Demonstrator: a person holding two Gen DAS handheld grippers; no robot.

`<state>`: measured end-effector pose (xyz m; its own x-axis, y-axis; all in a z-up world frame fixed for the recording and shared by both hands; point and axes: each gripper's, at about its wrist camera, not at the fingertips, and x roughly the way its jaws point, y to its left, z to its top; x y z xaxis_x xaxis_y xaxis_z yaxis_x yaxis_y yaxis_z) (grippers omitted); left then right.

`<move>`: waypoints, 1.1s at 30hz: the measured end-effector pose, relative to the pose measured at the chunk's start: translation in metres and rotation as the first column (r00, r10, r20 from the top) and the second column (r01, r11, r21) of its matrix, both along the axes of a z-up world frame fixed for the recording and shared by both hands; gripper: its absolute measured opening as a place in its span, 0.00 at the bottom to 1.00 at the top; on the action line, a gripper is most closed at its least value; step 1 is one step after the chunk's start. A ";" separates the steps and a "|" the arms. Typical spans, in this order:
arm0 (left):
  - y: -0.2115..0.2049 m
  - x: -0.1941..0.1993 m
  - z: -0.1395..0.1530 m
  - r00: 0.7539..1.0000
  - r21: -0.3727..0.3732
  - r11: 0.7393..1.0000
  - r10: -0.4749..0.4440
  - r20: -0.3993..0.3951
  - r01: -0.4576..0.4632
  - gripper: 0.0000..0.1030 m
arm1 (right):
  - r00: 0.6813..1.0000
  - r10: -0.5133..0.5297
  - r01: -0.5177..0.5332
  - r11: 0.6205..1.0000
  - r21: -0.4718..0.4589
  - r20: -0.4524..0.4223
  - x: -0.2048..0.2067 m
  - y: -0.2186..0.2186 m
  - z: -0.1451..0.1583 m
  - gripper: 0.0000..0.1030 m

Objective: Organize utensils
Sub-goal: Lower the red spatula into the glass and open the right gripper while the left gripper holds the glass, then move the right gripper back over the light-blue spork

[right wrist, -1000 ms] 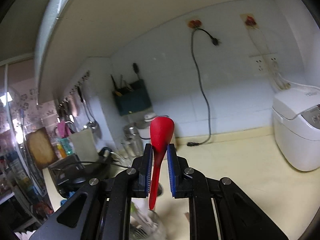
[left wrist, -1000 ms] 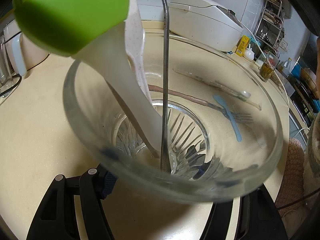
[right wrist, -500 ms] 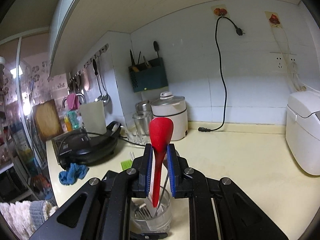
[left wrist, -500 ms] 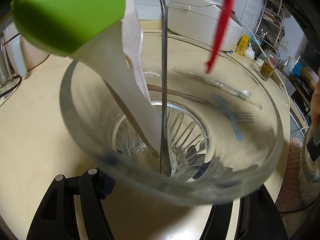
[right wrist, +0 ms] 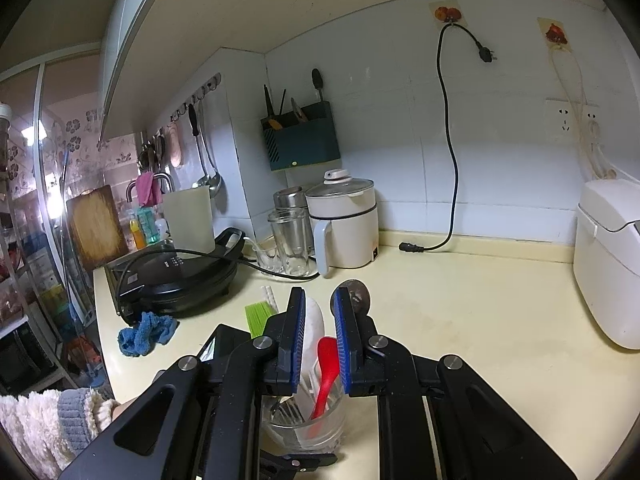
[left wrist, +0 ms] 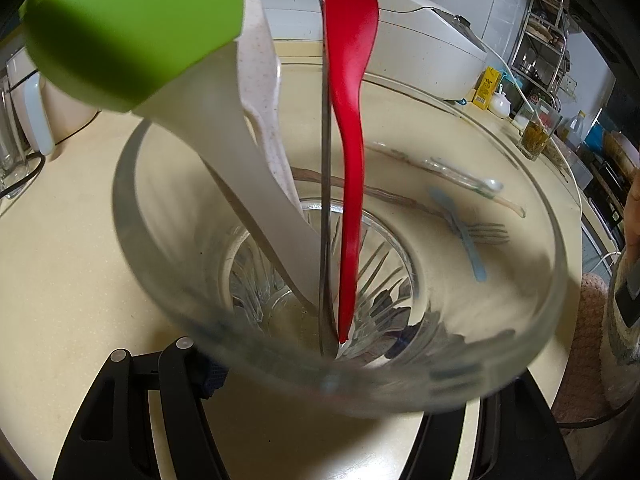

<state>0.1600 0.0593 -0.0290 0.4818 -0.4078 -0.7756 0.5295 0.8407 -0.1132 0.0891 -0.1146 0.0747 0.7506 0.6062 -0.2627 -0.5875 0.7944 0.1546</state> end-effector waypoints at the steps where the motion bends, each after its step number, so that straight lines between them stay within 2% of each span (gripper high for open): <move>1: -0.001 0.000 0.000 1.000 0.000 1.000 0.000 0.000 0.000 0.68 | 1.000 -0.001 0.001 1.000 0.003 -0.002 0.000 -0.001 0.001 0.14; 10: -0.001 0.000 0.000 1.000 -0.004 1.000 0.000 -0.001 0.000 0.68 | 0.997 -0.068 0.070 0.997 0.040 -0.039 0.007 -0.036 0.005 0.16; 18: 0.004 -0.001 0.003 1.000 -0.019 1.000 0.005 -0.007 -0.005 0.68 | 0.973 -0.190 0.204 0.973 0.104 -0.128 0.021 -0.098 -0.004 0.16; 22: 0.004 -0.002 0.002 1.000 -0.010 1.000 0.006 -0.003 -0.006 0.68 | 0.948 -0.259 0.282 0.953 0.107 -0.186 0.022 -0.130 -0.022 0.16; 24: 0.003 -0.003 0.002 1.000 -0.005 1.000 0.006 -0.001 -0.006 0.68 | 0.929 -0.278 0.313 0.942 0.118 -0.244 0.025 -0.148 -0.037 0.16; 29: 0.001 -0.003 0.002 1.000 -0.001 1.000 0.006 0.000 -0.006 0.68 | 0.871 -0.269 0.366 0.914 0.176 -0.412 0.037 -0.179 -0.070 0.16; 33: 0.000 -0.004 0.002 1.000 0.000 1.000 0.007 0.000 -0.007 0.68 | 0.841 -0.242 0.377 0.904 0.203 -0.485 0.046 -0.188 -0.082 0.18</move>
